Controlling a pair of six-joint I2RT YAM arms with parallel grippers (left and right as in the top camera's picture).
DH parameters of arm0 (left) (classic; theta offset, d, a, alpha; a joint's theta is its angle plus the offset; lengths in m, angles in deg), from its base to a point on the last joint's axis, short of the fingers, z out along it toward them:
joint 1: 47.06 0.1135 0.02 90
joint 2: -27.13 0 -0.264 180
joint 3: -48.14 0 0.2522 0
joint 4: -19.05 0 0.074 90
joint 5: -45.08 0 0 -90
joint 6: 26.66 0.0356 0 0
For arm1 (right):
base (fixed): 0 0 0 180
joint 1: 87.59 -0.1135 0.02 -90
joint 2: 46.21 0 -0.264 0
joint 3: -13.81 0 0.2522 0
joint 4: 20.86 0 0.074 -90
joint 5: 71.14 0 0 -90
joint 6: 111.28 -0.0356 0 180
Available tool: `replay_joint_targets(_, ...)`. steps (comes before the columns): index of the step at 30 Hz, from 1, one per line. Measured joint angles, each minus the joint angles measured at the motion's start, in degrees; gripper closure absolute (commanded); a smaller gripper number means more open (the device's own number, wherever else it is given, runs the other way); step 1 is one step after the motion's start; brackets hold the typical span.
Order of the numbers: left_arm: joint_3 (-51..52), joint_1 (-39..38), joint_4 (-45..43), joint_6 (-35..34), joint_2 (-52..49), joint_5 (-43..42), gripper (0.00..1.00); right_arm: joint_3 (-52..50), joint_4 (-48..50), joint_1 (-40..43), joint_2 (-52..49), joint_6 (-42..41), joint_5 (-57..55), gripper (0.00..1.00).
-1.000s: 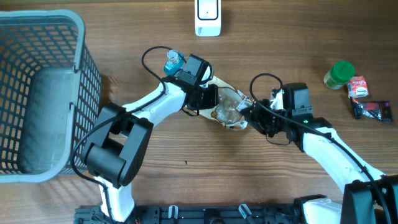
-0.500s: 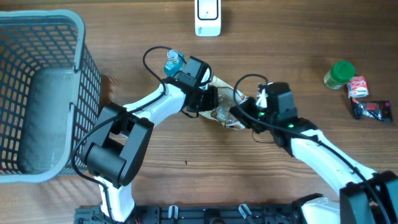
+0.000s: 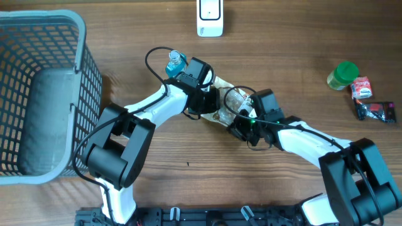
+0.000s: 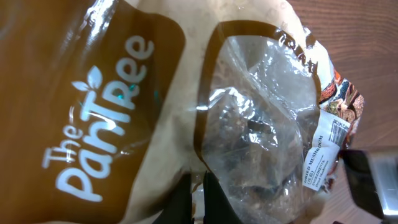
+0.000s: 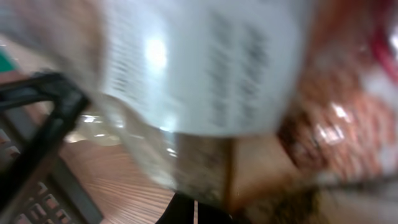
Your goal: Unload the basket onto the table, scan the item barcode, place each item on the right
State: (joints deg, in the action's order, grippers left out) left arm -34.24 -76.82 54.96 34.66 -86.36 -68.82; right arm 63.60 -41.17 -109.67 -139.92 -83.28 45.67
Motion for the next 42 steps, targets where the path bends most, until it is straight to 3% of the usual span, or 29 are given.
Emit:
replay_joint_targets(15, 0.04, -0.09, 2.14, 0.0, 0.0, 0.44, 0.96, 1.6, -12.83, 1.92, 0.2, -5.44, 2.6, 0.95)
replay_joint_targets(18, 0.04, -0.09, 2.4, 0.0, 0.0, 0.48, 0.96, 1.46, -13.92, 5.11, 0.24, -1.7, 4.68, 0.64)
replay_joint_targets(19, 0.04, -0.09, 2.58, 0.0, 0.0, 0.5, 0.96, 1.46, -13.9, 6.05, 0.42, -0.02, 5.31, 0.44)
replay_joint_targets(20, 0.04, -0.09, 2.71, 0.0, 0.0, 0.57, 0.96, 1.44, -13.99, 7.41, 0.81, 3.34, 5.73, 0.0)
replay_joint_targets(25, 0.04, -0.09, 3.76, -0.31, 0.0, 0.92, 0.96, 0.96, -17.79, 14.45, 6.58, 9.64, 4.85, 0.0)
replay_joint_targets(30, 0.07, -0.11, 3.91, -1.66, 0.0, 1.11, 0.96, 0.17, -16.65, 16.46, 7.61, 11.06, 4.57, 0.0)
replay_joint_targets(38, 0.11, -3.06, 4.02, -10.08, -0.15, 2.47, 0.96, -6.14, 4.04, 16.0, 7.54, 1.55, 7.76, 0.0)
replay_joint_targets(42, 0.11, -5.51, 3.98, -14.82, -0.24, 3.52, 0.96, -8.55, 9.18, 15.98, 7.98, -4.37, 7.56, 0.0)
